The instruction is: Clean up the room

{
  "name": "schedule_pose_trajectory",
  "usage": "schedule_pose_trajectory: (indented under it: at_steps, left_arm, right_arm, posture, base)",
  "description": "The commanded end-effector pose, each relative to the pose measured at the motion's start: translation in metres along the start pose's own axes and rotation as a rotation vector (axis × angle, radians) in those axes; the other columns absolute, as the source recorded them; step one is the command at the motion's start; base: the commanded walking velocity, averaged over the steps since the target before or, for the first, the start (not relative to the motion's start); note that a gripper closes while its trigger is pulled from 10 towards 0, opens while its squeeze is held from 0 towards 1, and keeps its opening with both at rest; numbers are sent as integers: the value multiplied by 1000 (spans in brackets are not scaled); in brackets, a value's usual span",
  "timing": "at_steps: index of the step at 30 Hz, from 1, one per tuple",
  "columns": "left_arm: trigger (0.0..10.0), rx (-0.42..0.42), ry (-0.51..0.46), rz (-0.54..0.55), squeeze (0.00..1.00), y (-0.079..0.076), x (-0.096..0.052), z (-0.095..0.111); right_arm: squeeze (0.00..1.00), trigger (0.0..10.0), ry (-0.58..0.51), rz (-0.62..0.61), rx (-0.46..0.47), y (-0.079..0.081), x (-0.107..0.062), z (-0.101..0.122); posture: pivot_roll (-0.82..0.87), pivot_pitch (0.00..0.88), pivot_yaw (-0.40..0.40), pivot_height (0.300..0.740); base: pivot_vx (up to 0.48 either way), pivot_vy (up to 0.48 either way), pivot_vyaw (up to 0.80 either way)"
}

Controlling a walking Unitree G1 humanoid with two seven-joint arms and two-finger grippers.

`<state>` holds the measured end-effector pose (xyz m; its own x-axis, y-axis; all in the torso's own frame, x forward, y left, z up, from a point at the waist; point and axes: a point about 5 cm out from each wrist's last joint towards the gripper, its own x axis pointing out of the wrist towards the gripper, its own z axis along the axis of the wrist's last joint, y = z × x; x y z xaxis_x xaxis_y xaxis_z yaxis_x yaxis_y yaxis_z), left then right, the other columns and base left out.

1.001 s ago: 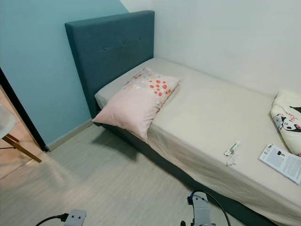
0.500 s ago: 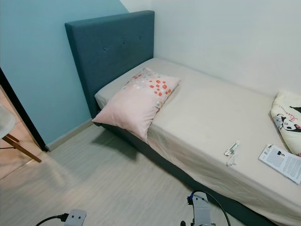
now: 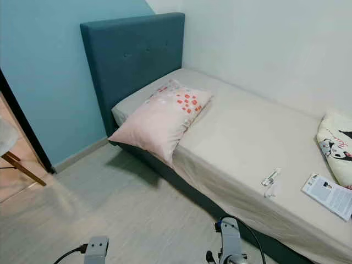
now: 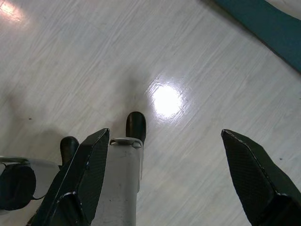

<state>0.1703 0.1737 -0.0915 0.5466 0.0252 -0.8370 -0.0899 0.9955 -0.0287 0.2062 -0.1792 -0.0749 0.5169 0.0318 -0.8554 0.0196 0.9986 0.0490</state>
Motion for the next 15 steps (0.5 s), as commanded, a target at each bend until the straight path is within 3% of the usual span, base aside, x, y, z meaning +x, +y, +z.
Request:
schedule_pose_trajectory:
  at_steps: [1, 6, 10, 11, 13, 15]
  left_arm:
    - [10000, -7, 14, 2, 0, 4, -1, -5]
    - [10000, 38, 12, 22, 0, 15, -3, -7]
    - [10000, 197, -43, 120, 0, 29, -4, 2]
    - [10000, 197, -43, 120, 0, 29, -4, 2]
    - [10000, 270, -105, 201, 0, 46, -5, 19]
    - [10000, 283, -118, 211, 0, 51, -6, 23]
  right_arm:
    - [0, 10000, 1, -15, -8, -4, -1, -2]
    - [0, 10000, -15, -31, -46, -7, -1, -1]
    - [0, 10000, -20, -68, -81, -17, -3, -1]
    - [0, 10000, -20, -68, -81, -17, -3, -1]
    - [0, 10000, -20, -123, -91, -38, -7, 0]
    - [0, 10000, -21, -141, -84, -45, -8, 0]
  posture:
    - [86, 0, -114, 740]
    - [90, 0, -115, 740]
    - [87, 0, -112, 740]
    - [87, 0, -112, 740]
    - [87, 0, -113, 740]
    - [86, 0, -112, 740]
  base:
    - [0, 0, 0]
    - [0, 0, 0]
    - [0, 0, 0]
    - [0, 0, 0]
    - [0, 0, 0]
    - [0, 0, 0]
